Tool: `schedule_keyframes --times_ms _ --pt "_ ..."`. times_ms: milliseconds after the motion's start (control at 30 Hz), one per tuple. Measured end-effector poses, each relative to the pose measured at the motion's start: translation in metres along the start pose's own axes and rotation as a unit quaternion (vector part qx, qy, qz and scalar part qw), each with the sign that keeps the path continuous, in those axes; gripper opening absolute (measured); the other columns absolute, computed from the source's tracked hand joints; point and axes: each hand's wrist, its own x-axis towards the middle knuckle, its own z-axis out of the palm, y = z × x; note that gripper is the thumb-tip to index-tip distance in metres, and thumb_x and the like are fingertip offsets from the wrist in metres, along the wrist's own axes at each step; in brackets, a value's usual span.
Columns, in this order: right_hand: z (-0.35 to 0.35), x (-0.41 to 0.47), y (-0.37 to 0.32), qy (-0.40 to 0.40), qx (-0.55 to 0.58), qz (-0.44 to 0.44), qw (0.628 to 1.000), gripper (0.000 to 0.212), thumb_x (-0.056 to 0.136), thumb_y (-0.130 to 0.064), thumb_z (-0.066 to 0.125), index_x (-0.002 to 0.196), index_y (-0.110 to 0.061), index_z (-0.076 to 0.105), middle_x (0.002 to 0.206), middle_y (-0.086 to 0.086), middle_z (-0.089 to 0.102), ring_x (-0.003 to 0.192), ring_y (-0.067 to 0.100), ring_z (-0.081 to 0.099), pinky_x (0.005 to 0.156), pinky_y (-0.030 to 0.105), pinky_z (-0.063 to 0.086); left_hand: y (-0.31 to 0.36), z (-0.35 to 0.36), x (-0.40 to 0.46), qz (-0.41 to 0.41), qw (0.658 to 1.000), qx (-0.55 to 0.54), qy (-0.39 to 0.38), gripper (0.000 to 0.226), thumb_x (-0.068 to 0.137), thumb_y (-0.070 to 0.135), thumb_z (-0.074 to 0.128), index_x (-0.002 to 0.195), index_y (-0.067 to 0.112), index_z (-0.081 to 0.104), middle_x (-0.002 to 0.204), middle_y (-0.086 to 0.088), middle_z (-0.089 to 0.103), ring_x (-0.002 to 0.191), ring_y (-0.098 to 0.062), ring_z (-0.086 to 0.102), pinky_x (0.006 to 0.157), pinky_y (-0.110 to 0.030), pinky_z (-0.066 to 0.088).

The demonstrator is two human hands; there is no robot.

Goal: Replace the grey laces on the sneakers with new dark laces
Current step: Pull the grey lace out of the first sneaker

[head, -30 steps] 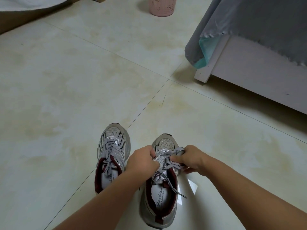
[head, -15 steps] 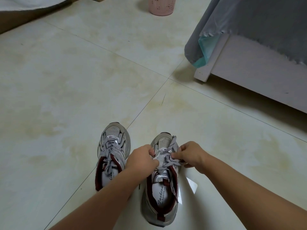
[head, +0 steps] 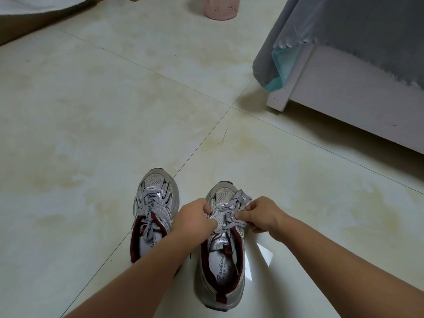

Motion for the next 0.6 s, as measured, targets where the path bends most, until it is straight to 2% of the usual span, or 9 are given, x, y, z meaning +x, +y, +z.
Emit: schedule_keyframes --times_ms 133,200,300,367,400,467,533,600 --pt "-0.002 0.000 -0.001 0.006 0.017 -0.005 1.000 0.035 0.079 -0.005 0.067 0.053 -0.012 0.045 0.055 0.006 0.046 0.048 0.015 0.041 0.050 0.023 0.037 0.000 0.000 0.000 0.001 1.000 -0.001 -0.003 0.012 0.077 0.016 0.058 0.086 0.022 0.052 0.066 0.007 0.046 0.056 -0.009 0.041 0.049 -0.023 0.030" --pt "0.000 0.003 -0.001 0.032 0.012 -0.003 0.999 0.029 0.080 -0.005 0.063 0.057 -0.010 0.047 0.060 0.010 0.049 0.054 0.021 0.044 0.054 0.029 0.043 0.000 -0.001 0.000 0.002 1.000 0.001 -0.002 0.012 0.078 0.016 0.058 0.085 0.023 0.051 0.066 0.007 0.046 0.057 -0.009 0.041 0.049 -0.023 0.030" --pt "-0.009 0.016 0.002 0.169 0.020 -0.022 0.985 0.025 0.084 -0.009 0.054 0.059 -0.007 0.052 0.067 0.018 0.053 0.064 0.025 0.049 0.071 0.047 0.053 -0.001 -0.001 0.000 0.001 1.000 0.000 -0.003 0.013 0.077 0.016 0.058 0.086 0.023 0.051 0.066 0.007 0.047 0.056 -0.008 0.041 0.049 -0.022 0.029" --pt "-0.018 0.021 0.003 0.229 0.057 -0.020 0.972 0.022 0.086 -0.009 0.049 0.064 -0.007 0.051 0.069 0.019 0.051 0.063 0.026 0.047 0.071 0.051 0.052 -0.001 -0.001 0.000 0.003 1.000 -0.002 -0.003 0.013 0.077 0.016 0.058 0.086 0.023 0.052 0.064 0.006 0.046 0.055 -0.009 0.041 0.049 -0.023 0.029" --pt "-0.020 0.018 0.002 0.225 0.081 -0.018 0.971 0.020 0.087 -0.008 0.048 0.067 -0.007 0.050 0.070 0.018 0.050 0.062 0.026 0.046 0.067 0.048 0.051 -0.001 -0.001 0.000 0.002 1.000 -0.004 -0.002 0.013 0.077 0.016 0.058 0.086 0.022 0.052 0.065 0.006 0.046 0.056 -0.010 0.041 0.049 -0.023 0.029" --pt "-0.017 0.009 0.000 0.145 0.097 -0.004 0.985 0.022 0.089 -0.014 0.053 0.069 -0.006 0.051 0.068 0.017 0.050 0.057 0.025 0.046 0.061 0.037 0.047 -0.001 0.000 0.000 0.000 1.000 -0.006 0.001 0.012 0.077 0.017 0.059 0.086 0.022 0.052 0.067 0.007 0.047 0.059 -0.010 0.043 0.051 -0.022 0.032" --pt "-0.005 -0.001 -0.002 0.050 0.038 0.016 0.998 0.027 0.084 -0.021 0.065 0.065 -0.006 0.054 0.062 0.011 0.054 0.053 0.023 0.049 0.057 0.032 0.047 0.000 0.000 0.000 -0.001 1.000 -0.008 0.005 0.012 0.077 0.018 0.059 0.085 0.023 0.052 0.070 0.007 0.048 0.062 -0.011 0.044 0.055 -0.023 0.034" --pt "0.006 -0.004 -0.004 0.019 -0.014 0.006 1.000 0.027 0.081 -0.019 0.070 0.062 -0.008 0.054 0.064 0.009 0.056 0.059 0.022 0.053 0.062 0.036 0.050 0.000 0.000 0.000 -0.003 1.000 -0.007 0.009 0.012 0.077 0.018 0.059 0.085 0.023 0.052 0.069 0.007 0.048 0.061 -0.012 0.044 0.055 -0.024 0.035"
